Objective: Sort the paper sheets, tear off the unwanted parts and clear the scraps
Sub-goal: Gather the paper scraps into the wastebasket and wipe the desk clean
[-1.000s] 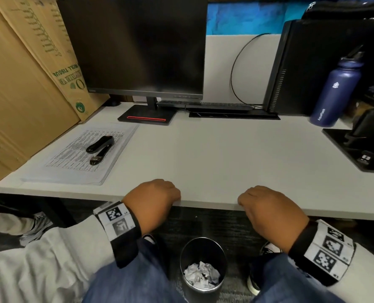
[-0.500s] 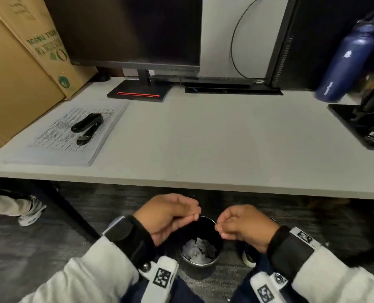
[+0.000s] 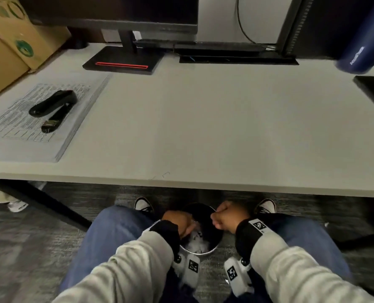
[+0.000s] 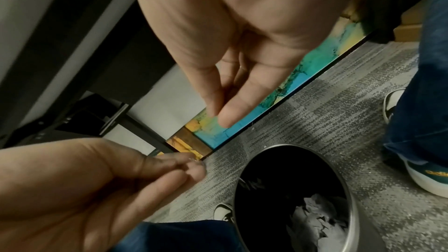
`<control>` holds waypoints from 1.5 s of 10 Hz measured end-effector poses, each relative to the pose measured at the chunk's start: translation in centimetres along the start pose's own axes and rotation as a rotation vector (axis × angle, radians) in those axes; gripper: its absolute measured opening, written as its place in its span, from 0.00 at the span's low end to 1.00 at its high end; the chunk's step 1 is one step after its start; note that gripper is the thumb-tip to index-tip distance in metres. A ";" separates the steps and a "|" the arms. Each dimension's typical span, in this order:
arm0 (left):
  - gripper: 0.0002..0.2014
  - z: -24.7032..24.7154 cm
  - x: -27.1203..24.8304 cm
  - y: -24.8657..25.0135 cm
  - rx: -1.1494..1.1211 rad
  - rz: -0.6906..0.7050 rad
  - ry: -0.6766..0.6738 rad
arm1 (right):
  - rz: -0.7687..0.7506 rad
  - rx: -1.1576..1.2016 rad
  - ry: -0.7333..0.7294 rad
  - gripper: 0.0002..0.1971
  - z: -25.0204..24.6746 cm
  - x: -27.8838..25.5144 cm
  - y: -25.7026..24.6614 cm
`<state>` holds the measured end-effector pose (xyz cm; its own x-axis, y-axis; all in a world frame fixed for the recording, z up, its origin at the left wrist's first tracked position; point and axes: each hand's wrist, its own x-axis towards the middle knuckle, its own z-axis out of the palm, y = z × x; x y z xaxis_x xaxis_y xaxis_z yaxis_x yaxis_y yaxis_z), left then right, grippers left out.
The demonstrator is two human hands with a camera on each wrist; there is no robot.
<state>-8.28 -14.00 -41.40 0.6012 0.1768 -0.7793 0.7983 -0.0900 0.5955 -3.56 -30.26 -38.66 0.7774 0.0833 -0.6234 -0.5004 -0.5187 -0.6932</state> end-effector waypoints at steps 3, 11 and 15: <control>0.08 -0.1 -0.7 1.5 -0.341 -0.057 0.067 | 0.007 -0.138 0.010 0.13 -0.2 0.3 -0.2; 0.39 -7.9 -13.1 4.8 -1.345 0.035 -0.573 | -0.912 -1.127 -0.022 0.49 -0.5 -19.0 -14.6; 0.19 -8.1 -13.9 6.2 -1.223 0.114 -0.490 | -1.301 -0.560 -0.060 0.14 -2.3 -18.2 -10.9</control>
<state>-11.95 -9.03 -25.28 0.8191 -0.1666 -0.5489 0.3517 0.9018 0.2511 -11.36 -28.06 -18.89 0.5345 0.7842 0.3151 0.7756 -0.3070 -0.5516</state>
